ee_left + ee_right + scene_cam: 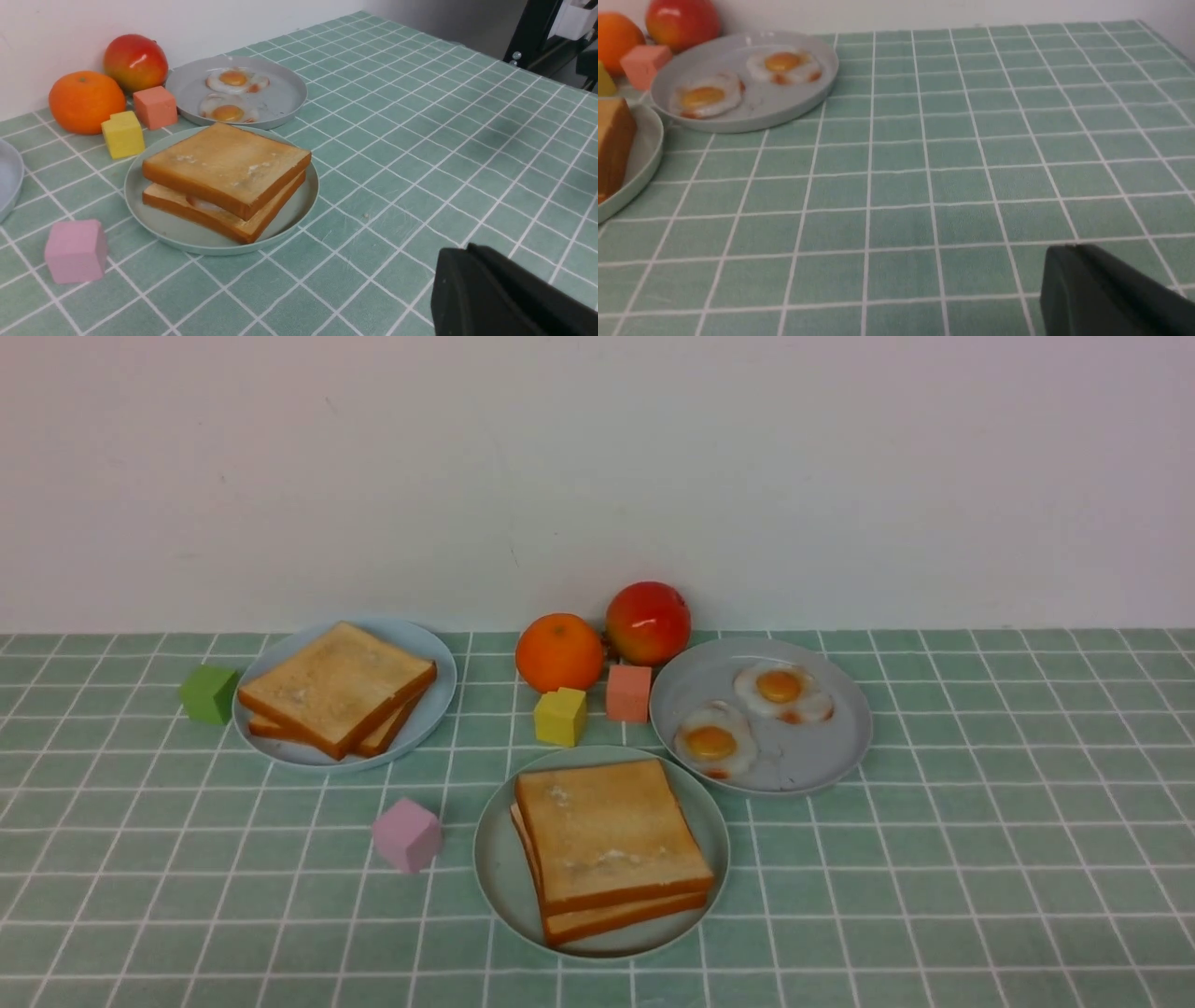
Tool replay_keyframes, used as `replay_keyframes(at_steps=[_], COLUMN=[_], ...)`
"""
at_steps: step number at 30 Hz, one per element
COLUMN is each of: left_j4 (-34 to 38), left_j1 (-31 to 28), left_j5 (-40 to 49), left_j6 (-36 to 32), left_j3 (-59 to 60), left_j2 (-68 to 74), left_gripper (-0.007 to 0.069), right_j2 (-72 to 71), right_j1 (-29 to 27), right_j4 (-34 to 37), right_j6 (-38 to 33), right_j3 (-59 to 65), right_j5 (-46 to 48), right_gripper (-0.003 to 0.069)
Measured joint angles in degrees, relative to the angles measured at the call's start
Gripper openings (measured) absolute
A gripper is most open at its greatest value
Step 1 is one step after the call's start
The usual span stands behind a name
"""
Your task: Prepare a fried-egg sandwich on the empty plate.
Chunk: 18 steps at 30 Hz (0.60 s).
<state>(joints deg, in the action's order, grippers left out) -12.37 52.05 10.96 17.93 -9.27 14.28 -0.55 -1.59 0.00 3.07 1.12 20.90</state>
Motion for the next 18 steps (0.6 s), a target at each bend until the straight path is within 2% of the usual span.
replay_keyframes(at_steps=[18], left_j4=[0.0], left_j1=[0.0], left_j5=[0.1], left_j6=[0.0], left_j3=[0.0], left_j2=[0.0], left_gripper=[-0.0013], right_j2=[0.0], right_j1=[0.0], right_j4=[-0.4], right_j6=[0.1], right_j3=[-0.1], right_j5=[0.4], right_gripper=[-0.0009])
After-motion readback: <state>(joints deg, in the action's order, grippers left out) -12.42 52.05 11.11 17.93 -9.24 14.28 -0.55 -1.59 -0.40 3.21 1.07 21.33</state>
